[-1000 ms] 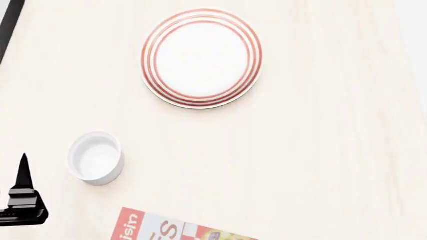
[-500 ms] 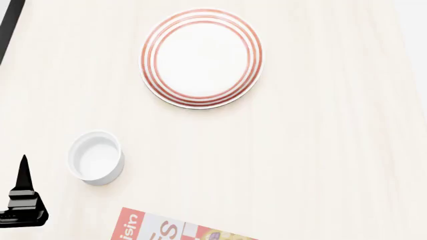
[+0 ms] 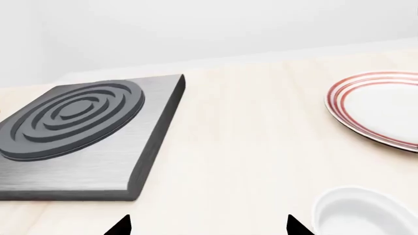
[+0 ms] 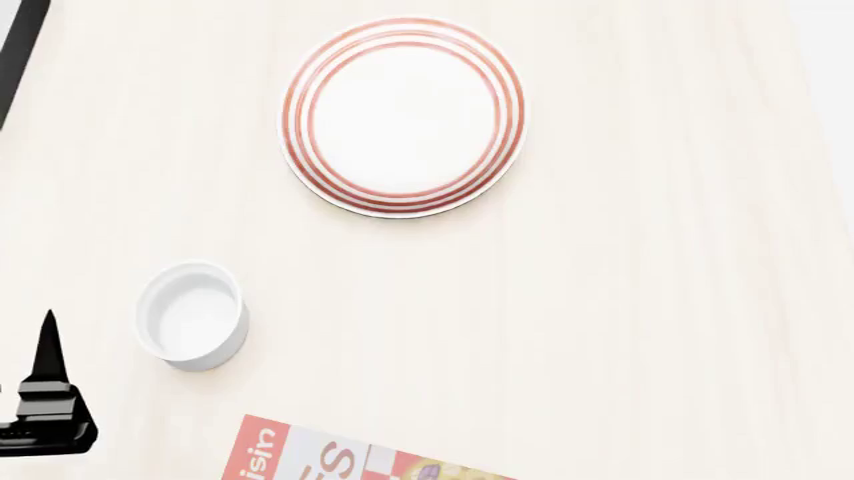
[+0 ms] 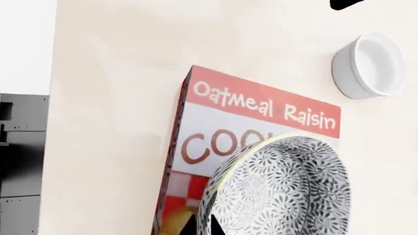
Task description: Pick the akita bowl on the cookies box and place it on the plate.
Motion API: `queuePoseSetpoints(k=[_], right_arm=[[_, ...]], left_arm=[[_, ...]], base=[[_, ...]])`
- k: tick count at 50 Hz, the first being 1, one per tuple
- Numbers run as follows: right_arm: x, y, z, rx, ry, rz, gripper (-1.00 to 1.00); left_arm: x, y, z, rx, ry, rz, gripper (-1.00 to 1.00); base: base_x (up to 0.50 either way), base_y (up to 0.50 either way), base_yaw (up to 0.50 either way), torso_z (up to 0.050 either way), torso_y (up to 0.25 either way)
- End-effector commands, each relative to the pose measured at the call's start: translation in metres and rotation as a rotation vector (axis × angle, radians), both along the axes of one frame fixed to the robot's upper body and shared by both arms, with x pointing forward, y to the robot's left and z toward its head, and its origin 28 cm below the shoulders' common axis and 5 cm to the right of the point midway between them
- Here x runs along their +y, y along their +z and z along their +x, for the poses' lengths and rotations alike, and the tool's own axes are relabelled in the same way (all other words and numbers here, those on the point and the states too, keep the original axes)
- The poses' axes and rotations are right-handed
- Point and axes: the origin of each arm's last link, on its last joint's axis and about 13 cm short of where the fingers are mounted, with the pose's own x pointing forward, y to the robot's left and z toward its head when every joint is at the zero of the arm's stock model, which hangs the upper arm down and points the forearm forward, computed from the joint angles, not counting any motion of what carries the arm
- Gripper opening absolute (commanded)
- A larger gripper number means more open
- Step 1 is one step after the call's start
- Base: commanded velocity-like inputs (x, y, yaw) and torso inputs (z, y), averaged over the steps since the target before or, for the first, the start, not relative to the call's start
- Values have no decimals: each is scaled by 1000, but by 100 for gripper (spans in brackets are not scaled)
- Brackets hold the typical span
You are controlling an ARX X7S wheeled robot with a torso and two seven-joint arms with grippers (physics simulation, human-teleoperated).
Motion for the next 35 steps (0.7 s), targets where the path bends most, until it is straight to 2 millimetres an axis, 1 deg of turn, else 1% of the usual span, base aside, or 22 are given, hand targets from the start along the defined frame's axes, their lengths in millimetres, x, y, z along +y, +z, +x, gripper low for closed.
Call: queuePoseSetpoints(k=[1,12,13,16,19,21,25,30,31,35], right_arm=[[-7,12,0,-106,-26,-58,-100],[-13,33,16,-257,-81,-108,-100],[-14,38,20,-279,-94,-109,-100],[-16,44,27,-309,-116,-116,-100],[-18,47,36,-361,-138,-149,-100],[-20,48,40,-358,-143,-150,-100],[-22,57,52,-382,-173,-149,-100],[-23,59,62,-403,-175,-167,-100],[-24,60,67,-417,-181,-175,-100],[-25,70,80,-441,-210,-155,-100]], left_arm=[[-1,1,-1,-1,-6,1,100],[-2,1,-1,1,-12,1,100],[-1,1,-1,2,-12,1,100],[-1,0,-1,4,-11,0,100],[-1,0,-1,5,-12,-1,100],[-1,-1,-1,5,-13,-1,100],[-1,-1,-3,1,-39,-18,100],[-1,-3,-4,-13,-63,-24,100],[-2,-3,-5,-20,-75,-31,100],[-1,-3,-7,-29,-86,-40,100]], base=[[0,0,0,0,0],[0,0,0,0,0],[0,0,0,0,0],[0,0,0,0,0],[0,0,0,0,0],[0,0,0,0,0],[0,0,0,0,0],[0,0,0,0,0],[0,0,0,0,0],[0,0,0,0,0]])
